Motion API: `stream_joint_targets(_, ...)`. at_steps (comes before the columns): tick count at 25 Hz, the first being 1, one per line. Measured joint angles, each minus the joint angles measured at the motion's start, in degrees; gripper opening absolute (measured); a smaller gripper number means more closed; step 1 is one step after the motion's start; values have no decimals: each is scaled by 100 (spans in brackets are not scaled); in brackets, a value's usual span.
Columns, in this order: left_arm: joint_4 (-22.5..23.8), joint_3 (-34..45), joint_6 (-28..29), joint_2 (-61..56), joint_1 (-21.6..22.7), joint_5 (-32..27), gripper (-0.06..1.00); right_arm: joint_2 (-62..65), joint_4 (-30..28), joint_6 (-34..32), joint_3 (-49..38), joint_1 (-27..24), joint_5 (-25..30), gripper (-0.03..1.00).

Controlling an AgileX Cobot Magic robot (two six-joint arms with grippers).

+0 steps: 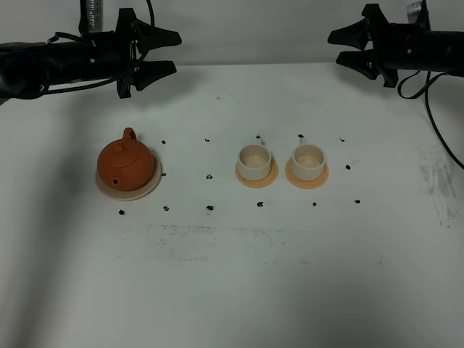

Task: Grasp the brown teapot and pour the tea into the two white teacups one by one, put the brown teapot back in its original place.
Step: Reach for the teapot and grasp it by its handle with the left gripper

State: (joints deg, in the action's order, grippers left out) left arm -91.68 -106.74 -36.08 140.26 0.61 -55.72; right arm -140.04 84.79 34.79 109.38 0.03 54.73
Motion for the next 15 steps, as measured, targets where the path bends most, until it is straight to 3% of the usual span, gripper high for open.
stream_joint_targets(12,0,0,0,0,0,-2,60,0,-10,80,0,0,-12,49)
stream_joint_targets(15,0,0,-219,0,0,-2,60,0,-15,371,4,0,-12,49)
